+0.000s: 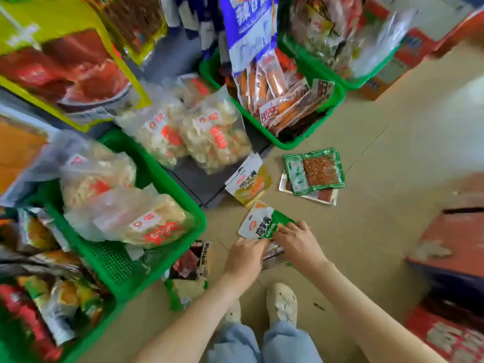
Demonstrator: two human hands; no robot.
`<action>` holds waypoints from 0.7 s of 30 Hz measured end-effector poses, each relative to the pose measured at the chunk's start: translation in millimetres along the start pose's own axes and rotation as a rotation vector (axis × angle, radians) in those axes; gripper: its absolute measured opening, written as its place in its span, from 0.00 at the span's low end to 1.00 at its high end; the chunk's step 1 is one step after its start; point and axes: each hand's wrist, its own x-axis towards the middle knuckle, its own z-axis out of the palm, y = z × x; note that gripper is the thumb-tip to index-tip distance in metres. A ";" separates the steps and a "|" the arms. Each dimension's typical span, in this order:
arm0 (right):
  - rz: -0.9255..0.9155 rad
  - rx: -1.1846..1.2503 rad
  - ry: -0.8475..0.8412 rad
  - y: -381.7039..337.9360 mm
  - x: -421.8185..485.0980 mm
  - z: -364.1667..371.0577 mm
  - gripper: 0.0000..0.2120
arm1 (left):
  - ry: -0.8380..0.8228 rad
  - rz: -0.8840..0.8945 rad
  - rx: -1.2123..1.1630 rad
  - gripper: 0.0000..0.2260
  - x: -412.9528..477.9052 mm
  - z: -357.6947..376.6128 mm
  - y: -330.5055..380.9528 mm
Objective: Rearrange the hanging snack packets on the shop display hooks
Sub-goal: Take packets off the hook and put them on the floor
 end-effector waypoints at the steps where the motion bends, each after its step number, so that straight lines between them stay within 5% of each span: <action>1: 0.013 -0.026 -0.030 8.4 11.4 23.5 0.17 | -0.012 -0.052 -0.049 0.08 11.3 20.4 -10.4; 5: -0.066 -0.085 -0.002 32.9 67.1 118.8 0.15 | -0.135 -0.230 -0.036 0.12 57.5 96.5 -58.8; 11: -0.093 -0.129 0.228 27.8 150.6 194.3 0.09 | -0.090 -0.373 0.106 0.17 109.3 137.5 -131.8; 16: 0.003 0.157 0.217 -18.3 151.4 149.2 0.22 | 0.114 -0.434 -0.195 0.16 82.0 67.9 -124.7; 21: 0.030 0.543 0.193 -91.2 119.4 8.8 0.17 | 0.331 -0.474 -0.378 0.15 8.0 -58.4 -78.9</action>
